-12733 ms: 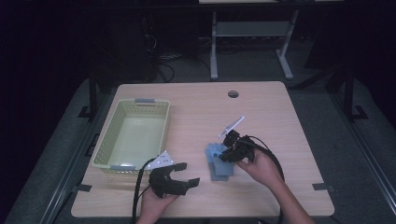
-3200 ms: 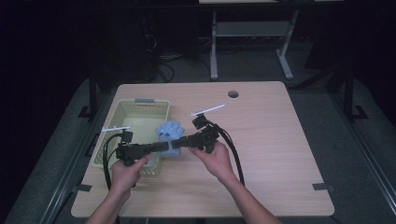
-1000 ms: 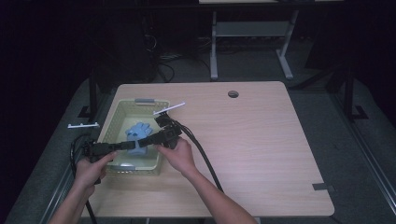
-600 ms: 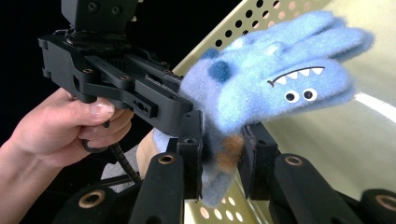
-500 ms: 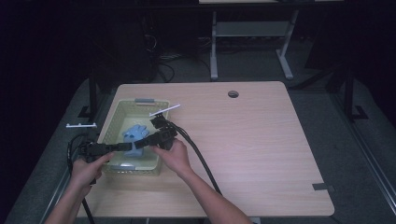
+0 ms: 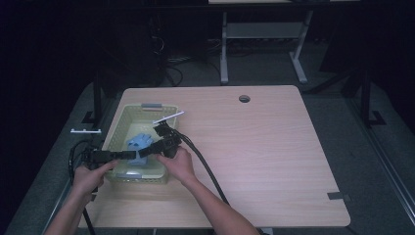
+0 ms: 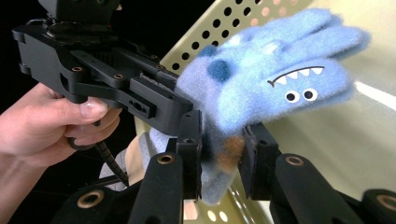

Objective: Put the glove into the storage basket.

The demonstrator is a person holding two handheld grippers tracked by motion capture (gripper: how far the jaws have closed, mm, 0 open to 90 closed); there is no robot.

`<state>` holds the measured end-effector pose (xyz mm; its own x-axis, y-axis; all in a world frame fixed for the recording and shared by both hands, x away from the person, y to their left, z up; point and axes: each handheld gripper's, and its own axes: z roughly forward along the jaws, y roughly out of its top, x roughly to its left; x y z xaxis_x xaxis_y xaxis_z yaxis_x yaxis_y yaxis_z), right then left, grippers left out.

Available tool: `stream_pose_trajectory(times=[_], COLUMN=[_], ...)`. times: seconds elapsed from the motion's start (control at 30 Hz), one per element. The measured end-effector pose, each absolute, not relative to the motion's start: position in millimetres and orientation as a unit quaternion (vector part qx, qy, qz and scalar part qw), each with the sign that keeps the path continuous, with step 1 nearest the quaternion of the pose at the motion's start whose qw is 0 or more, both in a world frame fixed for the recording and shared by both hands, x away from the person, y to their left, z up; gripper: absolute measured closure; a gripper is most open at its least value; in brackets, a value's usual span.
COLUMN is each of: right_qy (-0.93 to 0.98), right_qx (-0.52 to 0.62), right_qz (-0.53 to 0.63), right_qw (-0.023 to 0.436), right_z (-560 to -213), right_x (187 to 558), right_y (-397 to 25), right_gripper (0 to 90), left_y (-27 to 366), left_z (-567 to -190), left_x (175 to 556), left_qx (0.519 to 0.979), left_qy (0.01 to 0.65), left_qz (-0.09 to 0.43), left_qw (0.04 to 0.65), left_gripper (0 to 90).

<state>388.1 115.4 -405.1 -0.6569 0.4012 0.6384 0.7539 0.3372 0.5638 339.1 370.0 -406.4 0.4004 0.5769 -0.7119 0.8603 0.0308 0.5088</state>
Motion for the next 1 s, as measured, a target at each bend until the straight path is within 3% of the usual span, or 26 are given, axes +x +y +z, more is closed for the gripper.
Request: stream_pose_trajectory(times=[0.4,1.0], right_qy=[-0.793,-0.8], right_qx=[-0.377,-0.38], right_qz=[-0.431,-0.426], right_qw=[0.208,0.185], right_z=[-415.0,-413.9], right_x=[395.1,397.2], right_y=[119.0,118.6], right_gripper=[70.6,68.9], left_y=[369.4,367.5], left_z=[-413.0,-414.3], left_x=[346.0,348.4], left_qx=[0.683,0.684], left_qy=[0.546,0.554], left_qz=[-0.145,-0.133], left_qw=[0.463,0.456], left_gripper=[73.9,74.7])
